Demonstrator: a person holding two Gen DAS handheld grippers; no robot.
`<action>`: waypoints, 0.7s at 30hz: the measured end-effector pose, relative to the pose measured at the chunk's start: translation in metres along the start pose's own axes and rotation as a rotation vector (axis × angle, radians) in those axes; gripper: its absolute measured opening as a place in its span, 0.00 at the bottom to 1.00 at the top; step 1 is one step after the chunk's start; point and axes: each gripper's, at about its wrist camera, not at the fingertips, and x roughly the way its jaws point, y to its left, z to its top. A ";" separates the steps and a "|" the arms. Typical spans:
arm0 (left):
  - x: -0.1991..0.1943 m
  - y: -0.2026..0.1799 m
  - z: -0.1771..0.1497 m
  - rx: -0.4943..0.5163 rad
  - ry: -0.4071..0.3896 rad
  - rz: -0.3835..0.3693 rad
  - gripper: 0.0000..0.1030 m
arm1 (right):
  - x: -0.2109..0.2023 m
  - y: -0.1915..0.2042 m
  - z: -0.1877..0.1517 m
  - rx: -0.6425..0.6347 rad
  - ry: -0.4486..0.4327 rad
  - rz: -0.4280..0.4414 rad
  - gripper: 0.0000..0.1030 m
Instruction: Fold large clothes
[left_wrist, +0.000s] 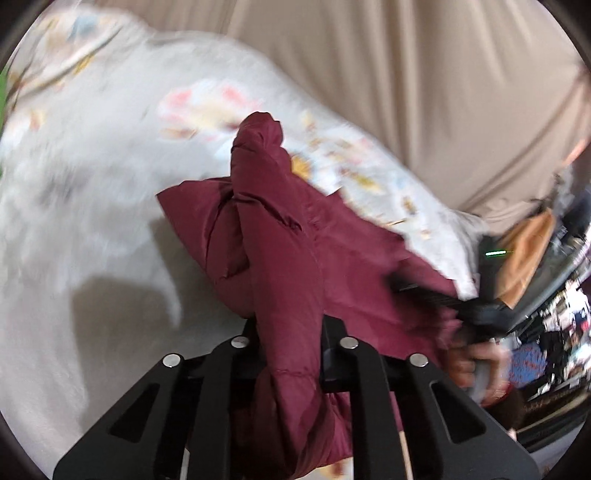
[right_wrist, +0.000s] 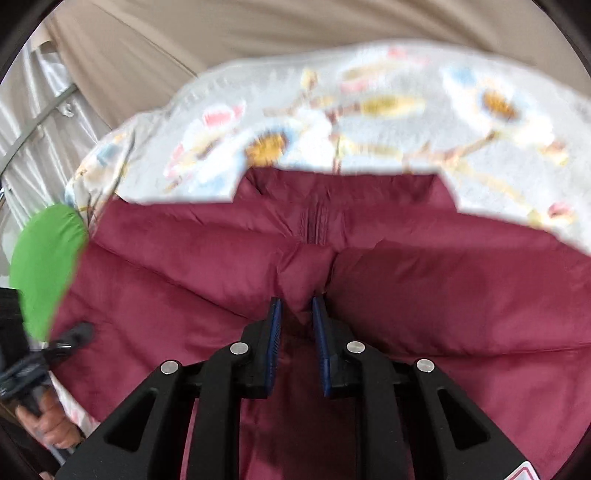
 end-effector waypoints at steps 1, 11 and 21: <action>-0.006 -0.009 0.002 0.020 -0.015 -0.016 0.12 | 0.004 0.001 -0.002 -0.010 -0.004 0.005 0.13; 0.023 -0.162 0.018 0.307 -0.007 -0.179 0.11 | -0.001 -0.002 -0.009 -0.009 -0.029 0.050 0.11; 0.033 -0.190 0.011 0.324 0.012 -0.187 0.11 | -0.102 -0.034 -0.096 0.007 -0.005 0.261 0.13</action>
